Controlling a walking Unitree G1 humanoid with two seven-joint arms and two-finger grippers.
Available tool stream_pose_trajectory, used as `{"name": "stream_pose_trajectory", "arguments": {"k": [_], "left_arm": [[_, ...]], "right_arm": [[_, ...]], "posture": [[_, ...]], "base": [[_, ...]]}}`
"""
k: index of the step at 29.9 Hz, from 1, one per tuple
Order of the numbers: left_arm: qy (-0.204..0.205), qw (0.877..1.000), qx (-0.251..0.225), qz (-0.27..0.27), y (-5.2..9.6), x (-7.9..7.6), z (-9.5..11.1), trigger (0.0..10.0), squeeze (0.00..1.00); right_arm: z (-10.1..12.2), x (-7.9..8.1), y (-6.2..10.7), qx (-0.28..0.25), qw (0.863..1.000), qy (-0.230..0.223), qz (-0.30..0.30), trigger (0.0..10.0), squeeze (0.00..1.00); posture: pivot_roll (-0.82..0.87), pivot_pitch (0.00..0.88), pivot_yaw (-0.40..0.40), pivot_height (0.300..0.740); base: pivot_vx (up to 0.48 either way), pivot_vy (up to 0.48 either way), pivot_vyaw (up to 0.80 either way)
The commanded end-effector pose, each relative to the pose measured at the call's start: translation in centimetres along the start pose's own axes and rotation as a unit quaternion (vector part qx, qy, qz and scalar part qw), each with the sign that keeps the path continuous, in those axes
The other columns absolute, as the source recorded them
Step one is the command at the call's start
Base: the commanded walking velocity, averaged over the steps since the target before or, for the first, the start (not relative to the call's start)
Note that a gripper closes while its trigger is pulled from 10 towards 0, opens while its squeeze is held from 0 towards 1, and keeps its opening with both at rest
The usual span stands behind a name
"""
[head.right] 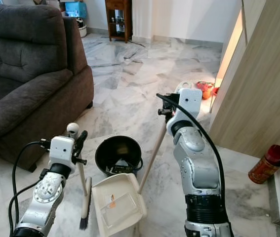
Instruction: Sweep floor
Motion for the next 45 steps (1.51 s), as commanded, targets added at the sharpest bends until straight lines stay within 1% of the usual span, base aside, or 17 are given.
{"name": "stream_pose_trajectory", "arguments": {"k": [1, 5, 9, 10, 13, 16, 19, 24, 25, 26, 27, 28, 30, 31, 37, 39, 45], "left_arm": [[-0.006, 1.0, -0.02, 0.004, -0.4, 0.5, 0.9, 10.0, 0.0], [-0.006, 1.0, -0.02, 0.004, -0.4, 0.5, 0.9, 10.0, 0.0], [-0.006, 1.0, -0.02, 0.005, -0.4, 0.5, 0.9, 10.0, 0.0], [-0.005, 1.0, -0.02, 0.006, -0.4, 0.5, 0.9, 10.0, 0.0], [-0.004, 1.0, -0.023, 0.007, -0.4, 0.5, 1.0, 10.0, 0.0], [-0.003, 1.0, -0.025, 0.007, -0.4, 0.5, 1.1, 10.0, 0.0], [-0.002, 1.0, -0.027, 0.008, -0.4, 0.6, 1.2, 10.0, 0.0], [-0.002, 1.0, -0.027, 0.006, -0.3, 0.6, 1.1, 10.0, 0.0], [-0.001, 1.0, -0.028, 0.007, -0.3, 0.6, 1.2, 10.0, 0.0], [-0.001, 1.0, -0.028, 0.007, -0.3, 0.6, 1.2, 10.0, 0.0], [-0.001, 1.0, -0.028, 0.007, -0.3, 0.6, 1.2, 10.0, 0.0], [0.0, 1.0, -0.03, 0.007, -0.3, 0.6, 1.2, 10.0, 0.0], [0.0, 1.0, -0.031, 0.007, -0.3, 0.6, 1.3, 10.0, 0.0], [-0.001, 1.0, -0.03, 0.006, -0.3, 0.6, 1.2, 10.0, 0.0], [0.001, 1.0, -0.031, 0.005, -0.3, 0.6, 1.3, 10.0, 0.0], [0.0, 1.0, -0.031, 0.005, -0.3, 0.6, 1.3, 10.0, 0.0], [-0.001, 1.0, -0.028, 0.003, -0.2, 0.5, 1.2, 10.0, 0.0]], "right_arm": [[3.0, 1.2, 0.2, -0.039, 0.999, -0.002, 0.023, 10.0, 0.0], [3.6, 1.3, 0.3, -0.042, 0.999, 0.006, 0.028, 10.0, 0.0], [5.1, 1.4, 0.3, -0.061, 0.998, 0.005, 0.03, 10.0, 0.0], [6.1, 1.6, 0.3, -0.082, 0.996, -0.005, 0.031, 10.0, 0.0], [7.1, 1.9, 0.4, -0.11, 0.993, -0.017, 0.034, 10.0, 0.0], [7.3, 2.1, 0.4, -0.119, 0.992, -0.021, 0.036, 10.0, 0.0], [7.1, 2.6, 0.5, -0.111, 0.993, -0.017, 0.042, 10.0, 0.0], [7.2, 2.4, 0.4, -0.11, 0.993, -0.016, 0.039, 10.0, 0.0], [8.5, 2.5, 0.6, -0.132, 0.99, -0.017, 0.042, 10.0, 0.0], [8.5, 2.5, 0.6, -0.132, 0.99, -0.017, 0.042, 10.0, 0.0], [9.0, 2.5, 0.7, -0.143, 0.989, -0.017, 0.043, 10.0, 0.0], [10.4, 2.9, 1.0, -0.177, 0.982, -0.026, 0.054, 10.0, 0.0], [10.5, 3.0, 1.1, -0.18, 0.982, -0.027, 0.054, 10.0, 0.0], [10.6, 3.1, 1.1, -0.187, 0.98, -0.035, 0.058, 10.0, 0.0], [9.8, 3.4, 1.1, -0.176, 0.982, -0.027, 0.059, 10.0, 0.0], [9.8, 3.5, 1.1, -0.179, 0.982, -0.023, 0.061, 10.0, 0.0], [9.5, 4.1, 1.2, -0.191, 0.979, -0.03, 0.069, 10.0, 0.0]], "posture": [[0.09, 0.0, 0.04, 0.74], [0.09, 0.0, 0.039, 0.74], [0.09, 0.0, 0.039, 0.74], [0.09, 0.0, 0.039, 0.74], [0.09, 0.0, 0.04, 0.74], [0.09, 0.0, 0.04, 0.74], [0.09, 0.0, 0.041, 0.74], [0.09, 0.0, 0.042, 0.74], [0.09, 0.0, 0.045, 0.74], [0.09, 0.0, 0.045, 0.74], [0.09, 0.0, 0.045, 0.74], [0.09, 0.0, 0.046, 0.74], [0.09, 0.0, 0.045, 0.74], [0.09, 0.0, 0.045, 0.74], [0.09, 0.0, 0.044, 0.74], [0.09, 0.0, 0.044, 0.74], [0.09, 0.0, 0.044, 0.74]], "base": [[0.0, 0.0, 0.0], [0.0, 0.0, 0.0], [0.0, 0.0, 0.0], [0.0, 0.0, 0.0], [0.0, 0.0, 0.0], [0.0, 0.0, 0.0], [0.0, 0.0, 0.0], [0.0, 0.0, 0.0], [0.0, 0.0, 0.0], [0.0, 0.0, 0.0], [0.0, 0.0, 0.0], [0.0, 0.0, 0.0], [0.0, 0.0, 0.0], [0.0, 0.0, 0.0], [0.0, 0.0, 0.0], [0.0, 0.0, 0.0], [0.0, 0.0, 0.0]]}}
Point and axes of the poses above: a point about 5 cm out from each wrist's last joint towards the gripper, its own y axis pointing back from the gripper into the wrist, its own z axis along the axis of the wrist's last joint, x = y × z, the point moved 6 cm from there along -y, pointing out of the wrist towards the gripper, and after that the axes turned 15 degrees about -y, right-handed, at the moved point
